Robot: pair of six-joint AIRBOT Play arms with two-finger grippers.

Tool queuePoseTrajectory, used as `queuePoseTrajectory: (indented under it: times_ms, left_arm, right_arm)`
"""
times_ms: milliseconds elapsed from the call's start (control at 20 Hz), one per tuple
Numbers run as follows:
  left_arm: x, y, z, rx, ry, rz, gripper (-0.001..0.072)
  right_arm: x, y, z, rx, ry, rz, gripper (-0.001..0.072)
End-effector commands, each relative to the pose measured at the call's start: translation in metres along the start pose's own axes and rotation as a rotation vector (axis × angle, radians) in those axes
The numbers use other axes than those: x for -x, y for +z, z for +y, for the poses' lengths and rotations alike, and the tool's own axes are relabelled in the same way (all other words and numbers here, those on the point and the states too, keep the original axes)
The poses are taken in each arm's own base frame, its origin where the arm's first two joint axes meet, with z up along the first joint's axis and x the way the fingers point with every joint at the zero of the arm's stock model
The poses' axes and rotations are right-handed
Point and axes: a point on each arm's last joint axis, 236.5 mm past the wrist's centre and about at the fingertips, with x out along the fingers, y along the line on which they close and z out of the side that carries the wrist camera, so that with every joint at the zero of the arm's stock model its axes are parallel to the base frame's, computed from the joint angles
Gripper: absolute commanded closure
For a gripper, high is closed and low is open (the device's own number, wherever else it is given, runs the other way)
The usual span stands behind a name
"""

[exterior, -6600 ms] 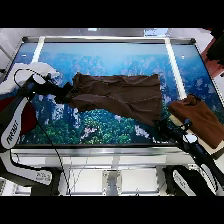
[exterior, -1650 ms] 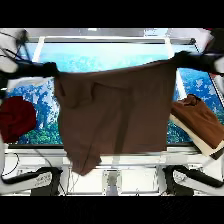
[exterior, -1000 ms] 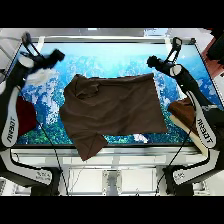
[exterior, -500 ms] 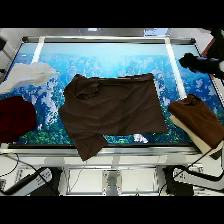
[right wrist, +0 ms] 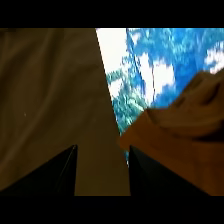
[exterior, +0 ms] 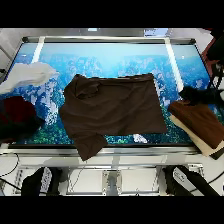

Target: Fold the shirts.

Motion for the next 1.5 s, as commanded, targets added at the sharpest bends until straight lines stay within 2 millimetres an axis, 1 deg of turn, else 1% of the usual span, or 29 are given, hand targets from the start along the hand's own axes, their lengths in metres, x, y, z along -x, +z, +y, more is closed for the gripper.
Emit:
queuePoseTrajectory:
  times_ms: [0, 100, 200, 300, 400, 600, 650, 700, 800, 850, 900, 950, 1000, 1050, 1150, 1200, 1250, 1300, 1450]
  left_arm:
    - [-0.048, -0.070, 0.011, 0.169, -0.067, 0.153, 0.0165]
    - [-0.053, -0.078, 0.014, 0.205, -0.062, 0.172, 0.0165]
    - [-0.056, -0.081, 0.012, 0.193, -0.065, 0.188, 0.0165]
    - [-0.061, -0.076, 0.009, 0.189, -0.075, 0.178, 0.0165]
    - [-0.072, -0.073, -0.001, 0.192, -0.103, 0.181, 0.0165]
    - [-0.089, -0.082, -0.006, 0.185, -0.098, 0.240, 0.0176]
    - [-0.092, -0.085, -0.011, 0.184, -0.117, 0.259, 0.0209]
    - [-0.094, -0.087, -0.016, 0.178, -0.140, 0.277, 0.0224]
    - [-0.099, -0.086, -0.023, 0.189, -0.176, 0.285, 0.0224]
    - [-0.101, -0.082, -0.026, 0.195, -0.194, 0.271, 0.0225]
    - [-0.102, -0.077, -0.028, 0.202, -0.202, 0.252, 0.0245]
    - [-0.103, -0.073, -0.028, 0.207, -0.203, 0.235, 0.0330]
    - [-0.105, -0.069, -0.028, 0.208, -0.209, 0.224, 0.0379]
    - [-0.106, -0.069, -0.031, 0.216, -0.224, 0.230, 0.0379]
    - [-0.110, -0.076, -0.040, 0.208, -0.262, 0.265, 0.0389]
    - [-0.112, -0.079, -0.043, 0.204, -0.272, 0.281, 0.0439]
    - [-0.113, -0.082, -0.046, 0.182, -0.279, 0.288, 0.0580]
    - [-0.113, -0.083, -0.048, 0.154, -0.286, 0.288, 0.0694]
    - [-0.113, -0.083, -0.049, 0.136, -0.290, 0.287, 0.0693]
  right_arm:
    - [0.004, -0.036, -0.003, -0.006, -0.007, 0.009, 0.0334]
    - [0.014, -0.033, 0.003, -0.004, 0.005, -0.025, 0.0334]
    - [0.026, -0.021, 0.020, -0.028, 0.064, -0.092, 0.0334]
    - [0.039, -0.007, 0.032, -0.033, 0.103, -0.171, 0.0334]
    - [0.049, 0.000, 0.037, -0.033, 0.114, -0.216, 0.0334]
    - [0.057, -0.002, 0.040, -0.023, 0.120, -0.225, 0.0334]
    - [0.058, -0.001, 0.041, -0.023, 0.121, -0.228, 0.0334]
    - [0.058, -0.001, 0.041, -0.023, 0.121, -0.228, 0.0334]
    - [0.058, -0.002, 0.042, -0.025, 0.125, -0.227, 0.0334]
    - [0.058, -0.002, 0.042, -0.026, 0.127, -0.224, 0.0334]
    - [0.058, -0.004, 0.043, -0.026, 0.129, -0.218, 0.0334]
    - [0.057, -0.006, 0.043, -0.025, 0.130, -0.210, 0.0334]
    - [0.057, -0.006, 0.043, -0.025, 0.131, -0.206, 0.0335]
    - [0.057, -0.006, 0.043, -0.025, 0.131, -0.206, 0.0335]
    - [0.057, -0.006, 0.043, -0.027, 0.131, -0.206, 0.0335]
    - [0.057, -0.007, 0.043, -0.027, 0.132, -0.202, 0.0335]
    - [0.056, -0.010, 0.044, -0.026, 0.133, -0.191, 0.0335]
    - [0.056, -0.014, 0.043, -0.026, 0.130, -0.175, 0.0335]
    - [0.054, -0.021, 0.038, -0.033, 0.109, -0.142, 0.0335]
